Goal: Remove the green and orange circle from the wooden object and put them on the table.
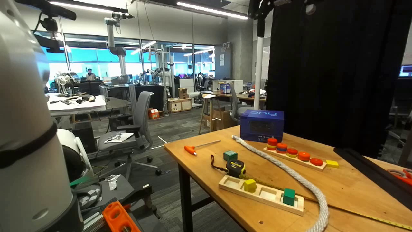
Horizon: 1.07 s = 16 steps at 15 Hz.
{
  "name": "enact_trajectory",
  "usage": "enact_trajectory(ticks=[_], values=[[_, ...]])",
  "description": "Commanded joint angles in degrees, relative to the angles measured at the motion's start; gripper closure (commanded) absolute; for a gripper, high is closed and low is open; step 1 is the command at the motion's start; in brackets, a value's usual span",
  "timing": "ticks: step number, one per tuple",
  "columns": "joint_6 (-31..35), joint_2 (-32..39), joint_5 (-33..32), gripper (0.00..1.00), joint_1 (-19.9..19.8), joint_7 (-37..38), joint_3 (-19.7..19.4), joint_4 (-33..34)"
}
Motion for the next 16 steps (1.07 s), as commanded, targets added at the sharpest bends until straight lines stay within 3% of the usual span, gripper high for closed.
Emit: enact_trajectory(ticks=[1, 5, 10, 16], values=[[2.64, 0.25, -0.48, 0.0, -0.64, 2.23, 0.7, -1.26], [8.69, 2.45, 0.95, 0.0, -0.07, 4.07, 1.21, -5.19], [20.76, 7.93, 4.91, 0.0, 0.66, 6.61, 2.5, -9.58], [34.01, 18.48, 8.89, 0.0, 1.12, 13.93, 4.9, -8.77]])
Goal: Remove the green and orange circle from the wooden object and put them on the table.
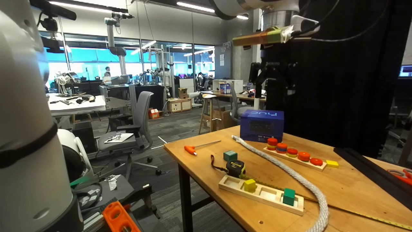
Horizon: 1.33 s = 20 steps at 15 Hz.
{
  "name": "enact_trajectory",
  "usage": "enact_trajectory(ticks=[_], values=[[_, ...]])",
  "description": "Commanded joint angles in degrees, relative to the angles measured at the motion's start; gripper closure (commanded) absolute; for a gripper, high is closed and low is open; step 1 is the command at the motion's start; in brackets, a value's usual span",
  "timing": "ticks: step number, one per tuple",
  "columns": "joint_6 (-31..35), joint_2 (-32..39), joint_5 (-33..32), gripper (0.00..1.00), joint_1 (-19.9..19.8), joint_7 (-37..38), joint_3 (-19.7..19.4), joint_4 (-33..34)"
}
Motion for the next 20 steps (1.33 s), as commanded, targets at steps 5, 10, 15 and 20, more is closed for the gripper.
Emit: enact_trajectory(ticks=[5, 10, 15, 20], values=[[16.02, 15.13, 1.54, 0.0, 0.92, 14.11, 2.13, 5.42], [23.16, 25.21, -0.69, 0.0, 4.03, 27.4, 0.36, 12.75], [22.99, 34.07, -2.02, 0.0, 9.44, 39.63, -3.86, 22.47], [17.58, 40.74, -2.78, 0.0, 13.1, 47.6, -7.09, 29.73]])
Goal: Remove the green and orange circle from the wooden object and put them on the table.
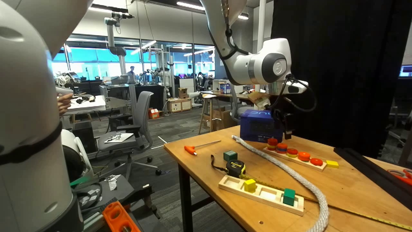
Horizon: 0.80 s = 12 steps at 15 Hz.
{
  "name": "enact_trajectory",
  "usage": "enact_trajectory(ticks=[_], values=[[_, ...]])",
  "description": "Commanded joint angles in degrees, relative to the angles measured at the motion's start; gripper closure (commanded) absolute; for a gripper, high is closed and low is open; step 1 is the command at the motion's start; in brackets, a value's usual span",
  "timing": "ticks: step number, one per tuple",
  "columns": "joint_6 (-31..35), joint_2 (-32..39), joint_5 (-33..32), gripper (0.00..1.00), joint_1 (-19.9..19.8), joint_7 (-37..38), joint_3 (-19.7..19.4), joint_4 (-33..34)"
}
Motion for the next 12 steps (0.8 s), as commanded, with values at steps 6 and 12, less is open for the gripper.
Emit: enact_trajectory(ticks=[6, 12], values=[[-9.85, 7.76, -5.19, 0.0, 5.34, 21.01, -6.9, 11.48], [-15.64, 9.31, -3.4, 0.0, 2.63, 28.1, -3.56, 15.33]])
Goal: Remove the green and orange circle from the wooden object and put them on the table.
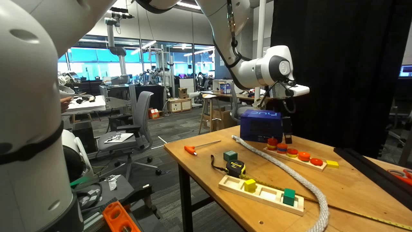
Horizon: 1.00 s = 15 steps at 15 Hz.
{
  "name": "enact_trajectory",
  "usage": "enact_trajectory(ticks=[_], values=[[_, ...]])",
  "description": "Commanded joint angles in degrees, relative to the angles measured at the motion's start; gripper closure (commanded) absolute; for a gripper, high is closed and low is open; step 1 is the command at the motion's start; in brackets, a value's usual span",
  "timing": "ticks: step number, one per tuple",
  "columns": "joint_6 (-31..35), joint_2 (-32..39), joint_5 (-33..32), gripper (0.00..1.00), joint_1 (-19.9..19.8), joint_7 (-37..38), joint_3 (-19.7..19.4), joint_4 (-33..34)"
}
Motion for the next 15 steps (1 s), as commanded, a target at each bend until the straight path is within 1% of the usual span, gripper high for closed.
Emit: enact_trajectory(ticks=[1, 6, 10, 15], values=[[-2.67, 1.52, 1.51, 0.0, -1.9, 3.59, 2.4, 3.46], [-1.02, 0.74, 5.84, 0.0, -4.6, 3.02, 6.02, 2.17], [-0.64, 0.52, 8.08, 0.0, -6.11, 2.65, 7.23, 1.64], [-0.59, 0.65, 9.78, 0.0, -7.73, 2.27, 7.79, 1.52]])
